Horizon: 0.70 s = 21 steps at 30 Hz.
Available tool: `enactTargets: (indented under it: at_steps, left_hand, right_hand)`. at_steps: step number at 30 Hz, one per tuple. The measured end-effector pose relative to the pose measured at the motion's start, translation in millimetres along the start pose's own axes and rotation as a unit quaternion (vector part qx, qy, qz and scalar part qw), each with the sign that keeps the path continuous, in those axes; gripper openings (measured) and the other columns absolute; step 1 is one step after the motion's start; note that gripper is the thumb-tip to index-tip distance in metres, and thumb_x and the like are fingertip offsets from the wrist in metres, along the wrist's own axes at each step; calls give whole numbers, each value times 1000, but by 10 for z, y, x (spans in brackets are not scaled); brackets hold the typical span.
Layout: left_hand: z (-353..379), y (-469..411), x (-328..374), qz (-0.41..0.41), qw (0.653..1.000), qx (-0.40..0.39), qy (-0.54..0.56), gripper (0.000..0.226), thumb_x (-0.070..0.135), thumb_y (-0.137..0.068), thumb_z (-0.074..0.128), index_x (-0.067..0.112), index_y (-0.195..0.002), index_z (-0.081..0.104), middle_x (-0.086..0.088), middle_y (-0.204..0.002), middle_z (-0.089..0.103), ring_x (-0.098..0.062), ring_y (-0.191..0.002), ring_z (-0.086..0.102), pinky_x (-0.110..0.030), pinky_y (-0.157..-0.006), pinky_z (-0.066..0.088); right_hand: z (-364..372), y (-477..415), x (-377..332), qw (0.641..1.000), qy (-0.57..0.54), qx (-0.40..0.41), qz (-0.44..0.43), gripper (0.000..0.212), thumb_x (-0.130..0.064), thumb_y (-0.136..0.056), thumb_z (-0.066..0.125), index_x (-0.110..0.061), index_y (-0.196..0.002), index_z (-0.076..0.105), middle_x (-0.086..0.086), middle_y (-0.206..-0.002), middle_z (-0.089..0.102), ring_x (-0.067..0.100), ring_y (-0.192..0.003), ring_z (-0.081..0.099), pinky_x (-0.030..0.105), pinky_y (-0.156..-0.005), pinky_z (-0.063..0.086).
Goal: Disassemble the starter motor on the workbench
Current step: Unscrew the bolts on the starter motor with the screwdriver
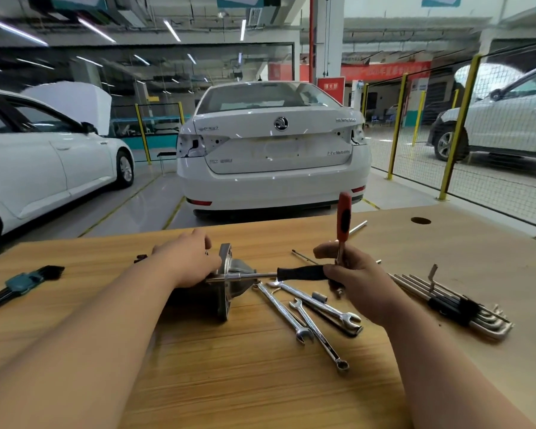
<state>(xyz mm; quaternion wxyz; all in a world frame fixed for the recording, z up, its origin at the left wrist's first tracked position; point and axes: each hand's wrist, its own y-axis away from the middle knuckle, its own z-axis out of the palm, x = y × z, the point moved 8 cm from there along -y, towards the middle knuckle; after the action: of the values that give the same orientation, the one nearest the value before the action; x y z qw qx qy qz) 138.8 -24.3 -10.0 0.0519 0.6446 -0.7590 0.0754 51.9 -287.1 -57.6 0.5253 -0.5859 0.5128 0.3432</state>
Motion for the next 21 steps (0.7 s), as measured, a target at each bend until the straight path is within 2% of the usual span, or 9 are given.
enactTargets:
  at_steps: [2, 5, 7, 9, 11, 14, 16, 18, 21]
  left_hand:
    - [-9, 13, 27, -2, 1000, 13, -10, 41, 43, -91, 50, 26, -127, 42, -2, -131, 47, -21, -112, 51, -42, -97, 42]
    - [-17, 48, 41, -3, 1000, 16, -22, 30, 45, -92, 47, 31, -119, 45, -1, -130, 46, -22, -113, 49, -42, -98, 40]
    - [-12, 78, 57, 3, 1000, 15, -23, 19, 46, -93, 45, 36, -110, 46, -1, -129, 47, -24, -113, 49, -43, -97, 39]
    - [-23, 98, 62, 14, 999, 26, -17, 10, 46, -94, 43, 41, -102, 48, 1, -127, 50, -24, -114, 48, -43, -97, 38]
    - [-27, 122, 63, 31, 999, 34, -4, 8, 47, -96, 41, 47, -93, 49, 6, -122, 53, -23, -114, 46, -42, -94, 34]
    - [-1, 139, 53, 64, 998, 19, 9, 14, 49, -97, 41, 52, -87, 50, 13, -122, 51, -20, -120, 42, -42, -92, 27]
    - [13, 139, 44, 78, 997, -2, 12, 10, 50, -96, 43, 54, -91, 51, 14, -133, 44, -19, -127, 35, -44, -96, 24]
    - [20, 142, 39, 86, 996, -24, 7, 7, 52, -94, 45, 53, -93, 52, 15, -140, 38, -19, -131, 30, -45, -99, 21]
    - [20, 136, 57, 81, 996, -37, -2, 7, 53, -93, 46, 52, -92, 53, 15, -142, 37, -19, -133, 29, -46, -100, 21]
  right_hand:
    - [-22, 12, -10, 1000, 18, -14, -7, 45, -3, -93, 57, -45, -101, 70, -11, -98, 63, 8, -83, 59, 21, -67, 53]
    - [20, 39, -39, 996, 72, -43, -17, 59, 1, -95, 53, -56, -100, 67, -8, -105, 66, 16, -86, 67, 23, -67, 55]
    - [30, 39, 11, 999, 0, -39, 14, 55, 4, -95, 51, -48, -102, 70, -2, -113, 66, 18, -95, 71, 23, -71, 54]
    - [20, 23, 100, 991, -113, -27, 66, 40, 4, -96, 50, -29, -109, 69, 4, -111, 66, 24, -94, 73, 24, -73, 56]
    - [21, 12, 141, 984, -153, -30, 88, 26, -3, -99, 50, -18, -116, 63, 11, -100, 71, 30, -89, 73, 29, -71, 58]
    - [1, 9, 120, 990, -110, -21, 86, 23, -20, -101, 50, -14, -121, 59, 15, -81, 71, 29, -69, 72, 30, -60, 57]
    - [-2, 6, 114, 994, -57, -7, 92, 28, -32, -101, 47, -14, -118, 60, 12, -73, 71, 26, -57, 68, 29, -54, 54]
    - [27, 2, 127, 994, -8, -5, 108, 37, -43, -103, 40, -14, -112, 62, 12, -74, 73, 23, -51, 63, 30, -50, 51]
    - [27, -5, 197, 989, 20, 10, 144, 53, -51, -103, 31, -9, -107, 62, 9, -60, 67, 16, -42, 55, 24, -41, 43]
